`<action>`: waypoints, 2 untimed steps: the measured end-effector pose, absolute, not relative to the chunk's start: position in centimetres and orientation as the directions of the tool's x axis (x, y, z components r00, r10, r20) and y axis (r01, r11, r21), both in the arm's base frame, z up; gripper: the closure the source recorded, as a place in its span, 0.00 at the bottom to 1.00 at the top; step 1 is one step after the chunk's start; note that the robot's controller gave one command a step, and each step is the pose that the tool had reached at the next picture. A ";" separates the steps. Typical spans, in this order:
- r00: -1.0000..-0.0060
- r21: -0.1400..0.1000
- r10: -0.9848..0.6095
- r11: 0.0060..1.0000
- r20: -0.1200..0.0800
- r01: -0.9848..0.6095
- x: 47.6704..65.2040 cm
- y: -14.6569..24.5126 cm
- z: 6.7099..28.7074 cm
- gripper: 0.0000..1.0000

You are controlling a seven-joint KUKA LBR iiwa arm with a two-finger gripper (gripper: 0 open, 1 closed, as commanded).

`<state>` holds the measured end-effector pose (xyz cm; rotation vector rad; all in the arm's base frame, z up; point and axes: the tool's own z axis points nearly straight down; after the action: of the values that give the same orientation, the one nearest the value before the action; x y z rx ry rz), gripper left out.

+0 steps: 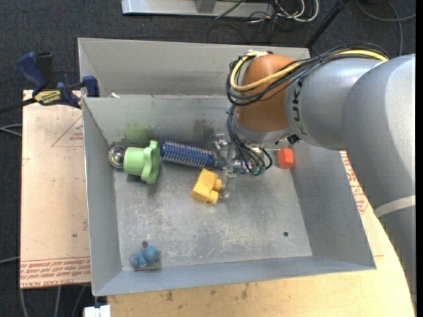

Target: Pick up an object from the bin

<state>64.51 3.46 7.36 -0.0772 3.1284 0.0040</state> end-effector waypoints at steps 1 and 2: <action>-0.925 -0.002 -0.381 0.925 -0.013 -0.381 59.4 4.8 7.4 0.00; -0.925 -0.001 -0.380 0.925 -0.010 -0.380 59.3 4.8 7.3 1.00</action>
Offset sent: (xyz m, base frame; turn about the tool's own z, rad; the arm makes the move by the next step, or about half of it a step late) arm -0.0552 0.0120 -0.0036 -0.3437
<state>59.31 4.78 7.34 -0.6072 3.0724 0.0012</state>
